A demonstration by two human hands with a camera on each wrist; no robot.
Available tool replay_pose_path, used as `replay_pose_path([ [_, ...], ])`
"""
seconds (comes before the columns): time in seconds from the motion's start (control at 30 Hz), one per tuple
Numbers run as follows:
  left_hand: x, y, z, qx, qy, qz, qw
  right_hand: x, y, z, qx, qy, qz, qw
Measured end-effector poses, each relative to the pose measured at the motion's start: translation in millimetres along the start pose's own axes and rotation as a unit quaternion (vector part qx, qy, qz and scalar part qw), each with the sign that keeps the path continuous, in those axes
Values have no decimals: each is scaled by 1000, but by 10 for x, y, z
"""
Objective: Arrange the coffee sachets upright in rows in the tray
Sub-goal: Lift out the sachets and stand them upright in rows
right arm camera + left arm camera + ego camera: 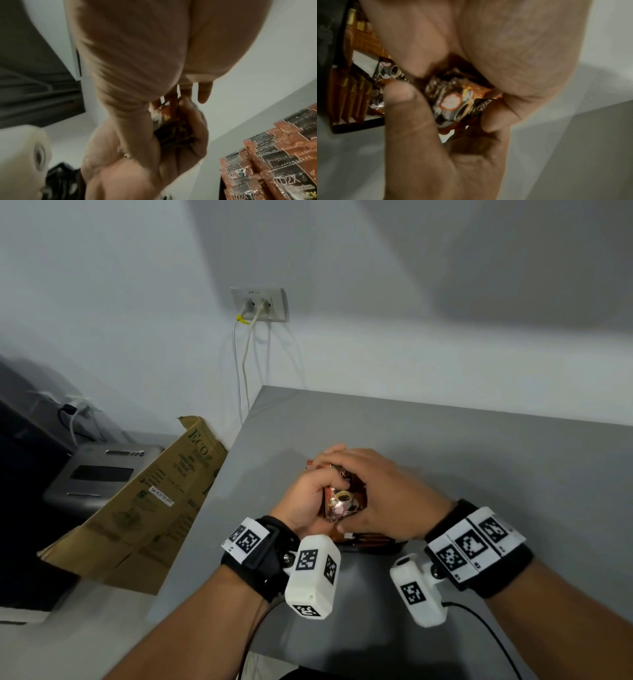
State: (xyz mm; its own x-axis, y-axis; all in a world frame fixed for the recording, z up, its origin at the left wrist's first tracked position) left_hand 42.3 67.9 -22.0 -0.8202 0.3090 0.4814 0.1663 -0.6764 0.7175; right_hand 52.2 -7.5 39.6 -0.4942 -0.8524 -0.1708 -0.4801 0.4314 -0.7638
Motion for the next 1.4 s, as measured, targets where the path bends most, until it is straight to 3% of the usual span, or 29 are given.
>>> replay_pose_path([
  [0.07,27,0,15,-15,7,-3,1000,-56,10,-41,19,-10,5,1000],
  [0.17,78,-51,138,-74,49,53,995,-105,20,-87,15,-5,-2,1000],
  [0.27,138,-229,365,-62,94,102,988,-92,-148,86,-69,87,68,991],
  [0.33,203,-441,510,-78,111,148,980,-57,-204,297,-70,153,108,980],
  [0.5,319,-829,508,-125,92,220,963,-57,405,578,10,190,-95,977],
  [0.67,325,-1120,270,-137,49,260,955,-121,835,629,49,188,-189,962],
  [1.03,320,-1269,-26,-142,12,261,955,-144,957,710,78,175,-202,960],
  [1.2,302,-1255,-29,-149,11,263,953,-97,909,614,32,152,-152,976],
  [1.4,293,-1198,-24,-163,14,259,952,42,1038,454,40,115,-187,975],
])
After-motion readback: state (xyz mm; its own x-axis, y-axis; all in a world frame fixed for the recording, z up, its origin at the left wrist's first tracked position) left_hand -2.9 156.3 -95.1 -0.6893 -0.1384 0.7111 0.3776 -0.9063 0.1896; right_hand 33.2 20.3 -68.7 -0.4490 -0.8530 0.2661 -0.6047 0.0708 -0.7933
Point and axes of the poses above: each hand's wrist, its own x-axis away from the middle knuckle, its own y-axis out of the palm, z = x × y, the point moved 8 cm from there along -x, towards the middle knuckle, and after that the axes turned 14 degrees about -y, right-handed, at the moved point
